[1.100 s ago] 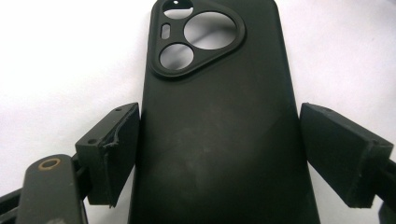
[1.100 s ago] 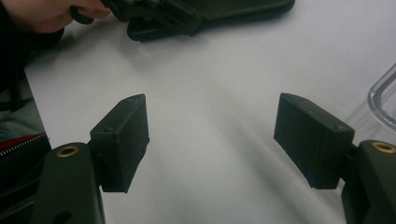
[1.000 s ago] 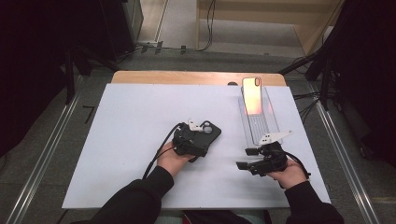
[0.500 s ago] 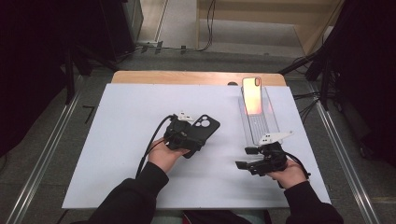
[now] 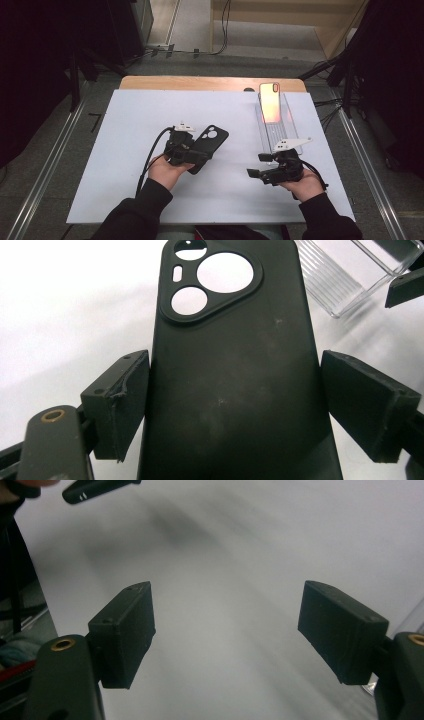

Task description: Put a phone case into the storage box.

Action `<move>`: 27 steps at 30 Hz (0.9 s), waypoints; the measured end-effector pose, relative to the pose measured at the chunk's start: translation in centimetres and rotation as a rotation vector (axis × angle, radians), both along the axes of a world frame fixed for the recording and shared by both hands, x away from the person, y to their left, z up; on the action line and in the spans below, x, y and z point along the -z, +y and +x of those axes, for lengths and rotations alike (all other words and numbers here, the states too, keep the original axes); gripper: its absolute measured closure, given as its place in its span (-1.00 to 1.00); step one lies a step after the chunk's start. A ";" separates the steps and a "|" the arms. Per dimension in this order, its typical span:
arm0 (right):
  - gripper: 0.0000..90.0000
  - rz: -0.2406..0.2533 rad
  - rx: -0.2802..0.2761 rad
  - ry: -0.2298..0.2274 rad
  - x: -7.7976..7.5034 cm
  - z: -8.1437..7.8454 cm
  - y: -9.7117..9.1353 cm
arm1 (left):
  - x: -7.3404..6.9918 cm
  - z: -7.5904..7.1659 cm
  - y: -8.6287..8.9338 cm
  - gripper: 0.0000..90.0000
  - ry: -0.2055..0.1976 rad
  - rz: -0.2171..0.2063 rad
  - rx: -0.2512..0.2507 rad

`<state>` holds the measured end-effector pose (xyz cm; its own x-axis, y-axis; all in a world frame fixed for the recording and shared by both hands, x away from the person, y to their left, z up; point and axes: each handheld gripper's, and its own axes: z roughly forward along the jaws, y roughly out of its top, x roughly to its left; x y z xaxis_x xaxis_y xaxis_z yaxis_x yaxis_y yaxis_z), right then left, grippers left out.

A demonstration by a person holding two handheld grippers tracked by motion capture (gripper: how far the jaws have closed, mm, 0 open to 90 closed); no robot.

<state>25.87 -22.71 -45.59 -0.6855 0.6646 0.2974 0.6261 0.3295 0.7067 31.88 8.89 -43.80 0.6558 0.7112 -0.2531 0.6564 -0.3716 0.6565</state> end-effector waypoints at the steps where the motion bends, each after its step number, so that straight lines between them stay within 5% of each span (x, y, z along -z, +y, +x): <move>1: -0.53 0.004 0.004 0.003 -0.1 0.1 0.2 | 0.1 -0.2 0.1 -0.66 0.000 -0.001 -0.011; 13: -0.52 0.029 -0.015 0.071 -1.2 0.7 2.5 | 1.4 -2.1 0.5 -0.66 0.003 -0.036 -0.079; 27: -0.50 0.085 0.068 0.144 -1.8 2.5 4.3 | 2.0 -2.7 1.1 -0.66 -0.063 -0.064 -0.163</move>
<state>28.42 -18.36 -43.75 -0.5858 0.6763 0.4465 0.7420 0.2259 0.6312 29.22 9.97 -45.84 0.5490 0.7933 -0.2632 0.6616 -0.2200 0.7169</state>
